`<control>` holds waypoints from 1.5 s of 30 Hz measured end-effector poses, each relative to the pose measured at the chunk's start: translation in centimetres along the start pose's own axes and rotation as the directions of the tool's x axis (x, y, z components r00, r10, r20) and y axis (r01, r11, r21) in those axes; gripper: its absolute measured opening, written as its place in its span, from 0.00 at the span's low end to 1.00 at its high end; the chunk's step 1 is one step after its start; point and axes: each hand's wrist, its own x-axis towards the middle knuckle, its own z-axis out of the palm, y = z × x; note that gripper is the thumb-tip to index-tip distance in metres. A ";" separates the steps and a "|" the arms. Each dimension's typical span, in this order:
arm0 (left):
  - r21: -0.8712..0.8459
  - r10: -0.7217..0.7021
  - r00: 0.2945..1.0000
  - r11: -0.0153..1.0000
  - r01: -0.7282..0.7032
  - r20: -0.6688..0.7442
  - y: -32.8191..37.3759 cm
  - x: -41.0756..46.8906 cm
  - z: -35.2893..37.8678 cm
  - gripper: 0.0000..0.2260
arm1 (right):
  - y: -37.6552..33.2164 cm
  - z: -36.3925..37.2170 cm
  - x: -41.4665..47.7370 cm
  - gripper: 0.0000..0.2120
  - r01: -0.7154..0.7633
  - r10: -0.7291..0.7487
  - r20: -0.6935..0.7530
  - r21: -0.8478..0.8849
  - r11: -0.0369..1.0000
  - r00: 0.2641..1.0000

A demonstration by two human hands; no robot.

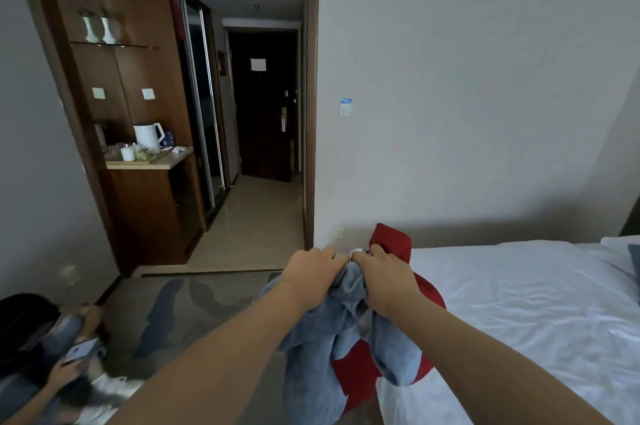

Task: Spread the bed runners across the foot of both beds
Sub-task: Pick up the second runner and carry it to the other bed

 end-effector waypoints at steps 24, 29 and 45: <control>-0.013 0.106 0.993 0.994 -0.106 0.059 -25.0 37.1 14.4 0.16 | 9.8 11.4 43.9 0.19 -0.068 0.069 0.067 -0.009 0.998 0.995; -0.057 0.276 0.958 0.961 -0.272 0.080 -23.6 47.7 16.2 0.19 | 15.5 12.6 46.4 0.25 -0.317 0.313 0.110 0.016 0.948 0.943; -0.148 0.821 0.503 0.481 -0.864 -0.269 13.0 62.2 13.3 0.13 | 40.6 6.5 23.5 0.21 -0.817 0.836 0.016 -0.199 0.541 0.549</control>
